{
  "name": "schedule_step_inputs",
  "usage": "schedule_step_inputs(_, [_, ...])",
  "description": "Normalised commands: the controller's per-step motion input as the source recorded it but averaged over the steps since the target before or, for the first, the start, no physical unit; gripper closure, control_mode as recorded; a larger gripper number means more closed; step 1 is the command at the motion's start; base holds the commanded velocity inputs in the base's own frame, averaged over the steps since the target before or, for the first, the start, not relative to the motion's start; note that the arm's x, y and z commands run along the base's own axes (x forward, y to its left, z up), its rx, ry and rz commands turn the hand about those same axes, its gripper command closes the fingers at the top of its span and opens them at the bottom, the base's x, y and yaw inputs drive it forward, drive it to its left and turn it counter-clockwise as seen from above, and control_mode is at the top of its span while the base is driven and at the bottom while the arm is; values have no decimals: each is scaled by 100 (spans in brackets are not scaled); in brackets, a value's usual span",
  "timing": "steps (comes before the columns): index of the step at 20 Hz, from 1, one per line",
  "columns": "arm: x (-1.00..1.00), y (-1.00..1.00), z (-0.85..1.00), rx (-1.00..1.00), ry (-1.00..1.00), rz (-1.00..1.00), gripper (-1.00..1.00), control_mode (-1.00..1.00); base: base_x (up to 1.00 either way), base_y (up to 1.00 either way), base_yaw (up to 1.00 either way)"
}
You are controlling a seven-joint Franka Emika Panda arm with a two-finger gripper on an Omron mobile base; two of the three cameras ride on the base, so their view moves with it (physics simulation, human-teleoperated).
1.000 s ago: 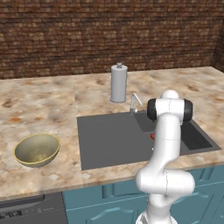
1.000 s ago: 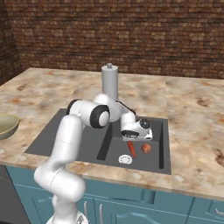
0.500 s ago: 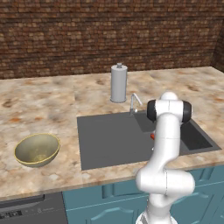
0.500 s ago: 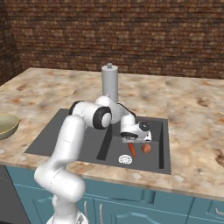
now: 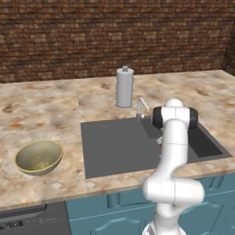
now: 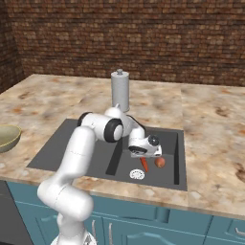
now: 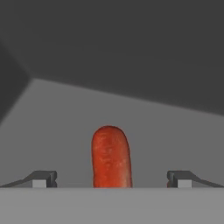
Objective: Remove the carrot and onion from the sink. Then move the bowl and cup from the counter to the sink for washing.
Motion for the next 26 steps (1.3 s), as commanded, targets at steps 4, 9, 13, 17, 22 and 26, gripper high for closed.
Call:
schedule_step_inputs(4, [14,3,-19,0,0,0,-100,-100,0,0,0])
schedule_step_inputs(9, [13,0,-20,0,0,0,-100,-100,0,0,0])
schedule_step_inputs(13, [10,0,-20,0,0,0,-100,-100,0,0,0])
schedule_step_inputs(17, [-1,0,-22,0,0,0,-100,-100,0,0,0])
schedule_step_inputs(22, [-20,0,-15,-1,-1,0,-100,-100,0,0,0])
schedule_step_inputs(26, [-27,-1,-3,-4,-8,0,-100,-100,0,0,0])
